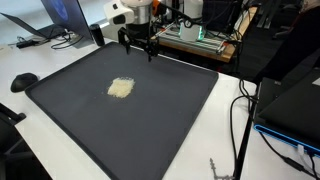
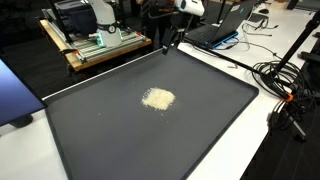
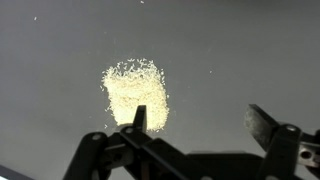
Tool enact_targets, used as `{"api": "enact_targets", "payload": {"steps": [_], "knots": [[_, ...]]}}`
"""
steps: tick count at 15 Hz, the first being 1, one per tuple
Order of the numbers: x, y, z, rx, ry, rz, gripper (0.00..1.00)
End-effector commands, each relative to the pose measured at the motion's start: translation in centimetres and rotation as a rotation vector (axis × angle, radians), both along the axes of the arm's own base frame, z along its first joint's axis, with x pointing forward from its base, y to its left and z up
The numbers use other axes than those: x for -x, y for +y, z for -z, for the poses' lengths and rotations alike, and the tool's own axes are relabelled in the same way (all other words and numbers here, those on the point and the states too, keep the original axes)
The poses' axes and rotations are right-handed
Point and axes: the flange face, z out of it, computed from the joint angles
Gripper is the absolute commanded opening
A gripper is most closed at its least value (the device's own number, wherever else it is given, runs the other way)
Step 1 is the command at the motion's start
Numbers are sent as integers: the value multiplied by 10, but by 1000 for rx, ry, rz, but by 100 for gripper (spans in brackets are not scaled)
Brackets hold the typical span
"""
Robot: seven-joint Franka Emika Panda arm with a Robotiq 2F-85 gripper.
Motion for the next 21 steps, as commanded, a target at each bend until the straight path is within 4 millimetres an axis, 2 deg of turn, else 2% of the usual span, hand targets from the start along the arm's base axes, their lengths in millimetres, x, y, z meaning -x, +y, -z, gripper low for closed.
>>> {"api": "enact_targets", "payload": {"steps": [1, 5, 8, 15, 21], "knots": [[-37, 8, 6, 72, 14, 40, 100], [-70, 0, 18, 46, 11, 12, 100], [-81, -24, 29, 15, -18, 3, 100], [-80, -82, 50, -97, -110, -19, 100], [-67, -104, 87, -160, -140, -23, 100]]}}
